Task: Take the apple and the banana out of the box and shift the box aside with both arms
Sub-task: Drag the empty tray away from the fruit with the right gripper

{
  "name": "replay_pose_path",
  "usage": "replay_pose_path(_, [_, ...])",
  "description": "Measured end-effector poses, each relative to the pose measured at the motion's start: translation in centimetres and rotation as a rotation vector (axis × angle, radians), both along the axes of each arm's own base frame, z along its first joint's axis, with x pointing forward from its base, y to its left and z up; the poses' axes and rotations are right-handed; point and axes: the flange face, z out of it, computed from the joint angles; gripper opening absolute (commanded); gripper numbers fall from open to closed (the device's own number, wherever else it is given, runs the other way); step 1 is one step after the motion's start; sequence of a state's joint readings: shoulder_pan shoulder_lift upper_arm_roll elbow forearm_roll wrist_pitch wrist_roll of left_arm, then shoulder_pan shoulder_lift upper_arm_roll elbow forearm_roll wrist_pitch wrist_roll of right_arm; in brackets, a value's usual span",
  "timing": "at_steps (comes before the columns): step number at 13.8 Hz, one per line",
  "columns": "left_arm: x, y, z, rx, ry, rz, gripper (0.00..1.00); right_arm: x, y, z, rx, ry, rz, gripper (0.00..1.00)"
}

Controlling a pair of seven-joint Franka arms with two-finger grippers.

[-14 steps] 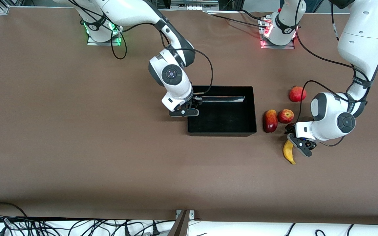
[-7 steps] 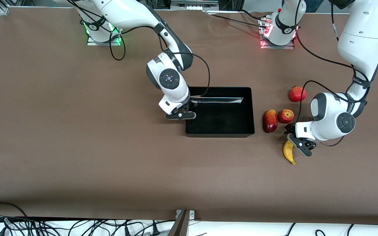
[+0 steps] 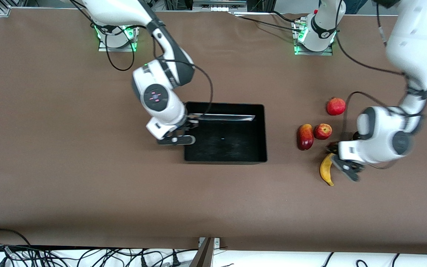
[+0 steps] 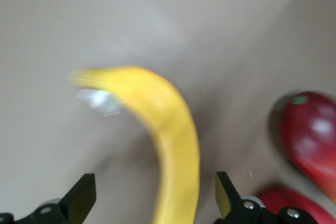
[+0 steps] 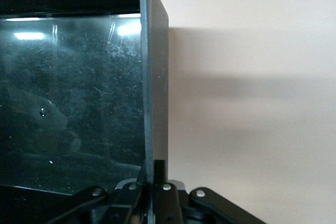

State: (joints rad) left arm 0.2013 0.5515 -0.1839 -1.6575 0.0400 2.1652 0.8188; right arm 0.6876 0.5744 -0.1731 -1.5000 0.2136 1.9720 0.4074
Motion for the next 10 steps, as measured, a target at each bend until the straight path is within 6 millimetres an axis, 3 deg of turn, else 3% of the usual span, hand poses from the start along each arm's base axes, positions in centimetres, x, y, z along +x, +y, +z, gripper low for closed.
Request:
replay_pose_path(1, [-0.6, 0.2, 6.1, 0.020, -0.023, 0.007, 1.00, 1.0, -2.9, 0.9, -0.026, 0.018, 0.019, 0.00])
replay_pose_path(2, [-1.9, 0.2, 10.9, 0.038, -0.044, 0.010, 1.00, 2.2, -6.6, 1.8, -0.050, 0.035, 0.042, 0.00])
replay_pose_path(3, [-2.9, 0.0, 13.1, 0.049, -0.057, 0.012, 1.00, 3.3, -10.4, 2.3, -0.067, 0.044, 0.065, 0.00])
replay_pose_path(7, [-4.7, -0.1, 14.5, 0.061, -0.009, 0.126, 1.00, 5.5, -24.8, 2.5, -0.069, 0.082, 0.147, 0.00])
replay_pose_path(8, [-5.5, -0.3, 16.2, 0.069, 0.000, 0.181, 1.00, 5.5, -27.8, 2.3, -0.055, 0.095, 0.161, 0.00])
replay_pose_path(10, [-7.9, -0.8, 21.6, 0.089, -0.007, 0.292, 1.00, 5.0, -33.9, 1.6, -0.024, 0.119, 0.181, 0.00])
